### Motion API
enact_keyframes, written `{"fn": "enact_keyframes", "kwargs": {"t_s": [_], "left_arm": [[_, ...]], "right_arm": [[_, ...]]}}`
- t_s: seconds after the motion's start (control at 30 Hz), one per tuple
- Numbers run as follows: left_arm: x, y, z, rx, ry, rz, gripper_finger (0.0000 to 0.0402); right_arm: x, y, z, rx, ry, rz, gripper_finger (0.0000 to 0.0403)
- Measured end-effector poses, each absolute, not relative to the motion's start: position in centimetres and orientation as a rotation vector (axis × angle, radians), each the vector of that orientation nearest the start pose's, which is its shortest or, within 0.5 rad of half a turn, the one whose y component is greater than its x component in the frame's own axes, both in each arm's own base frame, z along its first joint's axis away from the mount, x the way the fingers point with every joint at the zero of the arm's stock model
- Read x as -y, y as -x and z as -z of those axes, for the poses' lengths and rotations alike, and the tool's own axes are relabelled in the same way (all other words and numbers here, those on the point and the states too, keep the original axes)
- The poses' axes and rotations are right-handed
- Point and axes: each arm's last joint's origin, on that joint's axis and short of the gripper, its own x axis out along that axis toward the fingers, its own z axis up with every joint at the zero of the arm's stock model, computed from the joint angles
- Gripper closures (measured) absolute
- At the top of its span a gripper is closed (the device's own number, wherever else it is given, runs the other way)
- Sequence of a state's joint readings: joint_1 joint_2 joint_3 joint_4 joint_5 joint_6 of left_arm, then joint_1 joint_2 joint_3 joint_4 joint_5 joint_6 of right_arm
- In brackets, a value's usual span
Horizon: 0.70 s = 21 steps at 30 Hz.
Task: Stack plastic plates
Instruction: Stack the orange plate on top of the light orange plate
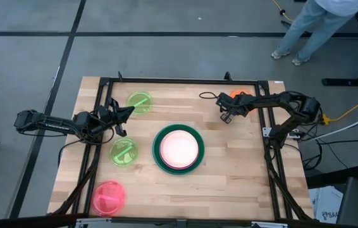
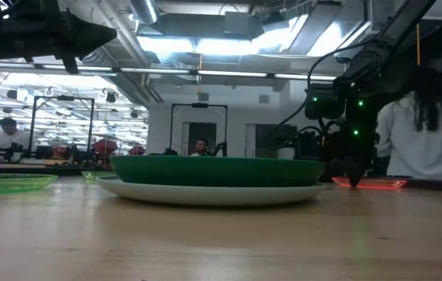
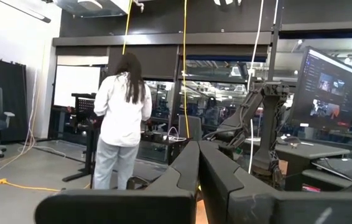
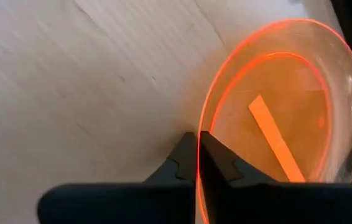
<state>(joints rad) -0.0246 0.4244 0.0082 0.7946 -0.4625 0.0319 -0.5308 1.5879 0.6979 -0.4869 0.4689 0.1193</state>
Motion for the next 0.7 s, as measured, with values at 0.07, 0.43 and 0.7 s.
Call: {"fn": "enact_keyframes", "kwargs": {"t_s": [0.07, 0.43, 0.7], "left_arm": [[-1.0, -11.5, -20.3, 0.363, 0.061, -0.438, 0.0398], [-1.0, -11.5, -20.3, 0.363, 0.056, -0.439, 0.0398], [-1.0, -11.5, -20.3, 0.362, 0.057, -0.439, 0.0398]], "right_arm": [[13.5, -20.3, -12.3, -1.38, -0.128, 0.911, 0.0395], [13.7, -20.9, -12.8, -1.376, -0.091, 0.857, 0.0401], [13.8, -21.5, -13.4, -1.358, -0.081, 0.816, 0.0402]]}}
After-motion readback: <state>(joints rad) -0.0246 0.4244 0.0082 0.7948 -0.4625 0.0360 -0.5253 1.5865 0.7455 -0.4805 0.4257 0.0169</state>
